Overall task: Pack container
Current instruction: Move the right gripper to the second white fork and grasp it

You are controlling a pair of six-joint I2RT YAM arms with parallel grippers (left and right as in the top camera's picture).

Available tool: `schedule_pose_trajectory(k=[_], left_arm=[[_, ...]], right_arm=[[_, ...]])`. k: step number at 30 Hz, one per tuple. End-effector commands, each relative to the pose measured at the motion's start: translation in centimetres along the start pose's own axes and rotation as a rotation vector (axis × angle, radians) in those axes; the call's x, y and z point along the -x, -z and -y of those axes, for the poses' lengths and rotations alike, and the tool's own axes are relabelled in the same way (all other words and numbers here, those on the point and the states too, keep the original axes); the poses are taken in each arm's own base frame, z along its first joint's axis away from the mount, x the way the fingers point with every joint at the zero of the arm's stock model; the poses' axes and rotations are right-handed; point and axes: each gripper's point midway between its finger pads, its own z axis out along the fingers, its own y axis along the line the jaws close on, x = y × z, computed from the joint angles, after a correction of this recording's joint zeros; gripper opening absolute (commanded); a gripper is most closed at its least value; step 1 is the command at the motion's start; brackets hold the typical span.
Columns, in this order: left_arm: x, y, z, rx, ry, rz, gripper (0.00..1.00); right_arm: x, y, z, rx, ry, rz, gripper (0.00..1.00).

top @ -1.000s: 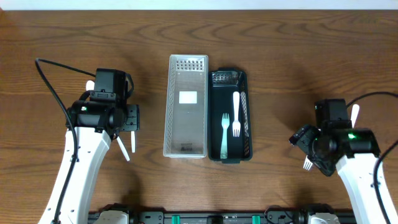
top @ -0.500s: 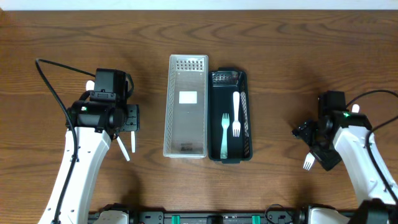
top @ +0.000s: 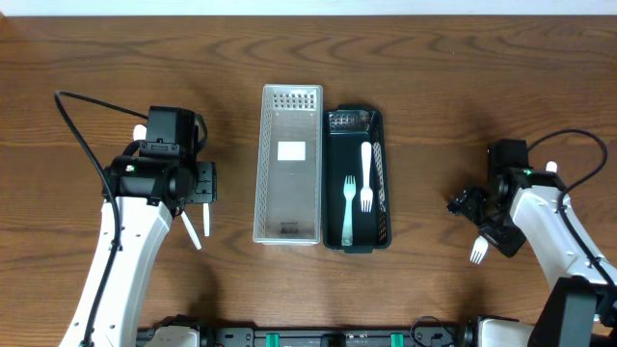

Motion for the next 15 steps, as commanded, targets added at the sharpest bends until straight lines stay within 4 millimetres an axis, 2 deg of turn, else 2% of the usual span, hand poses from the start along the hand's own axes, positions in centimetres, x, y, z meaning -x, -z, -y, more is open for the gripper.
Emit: schedule_pose_trajectory(k=[1,8,15], left_arm=[[0.2,0.2,-0.2,0.008,-0.001,0.002,0.66],[0.3,0.2,-0.2,0.009,-0.001,0.002,0.66],[0.3,0.2,-0.2,0.008,0.0,0.005,0.66]], right_arm=[[-0.5,-1.5,0.9,-0.024,0.063,0.004,0.99],[-2.2,-4.0,1.8,-0.025,0.072,-0.01,0.99],[-2.3,-4.1,1.8,-0.023,0.073,-0.007,0.99]])
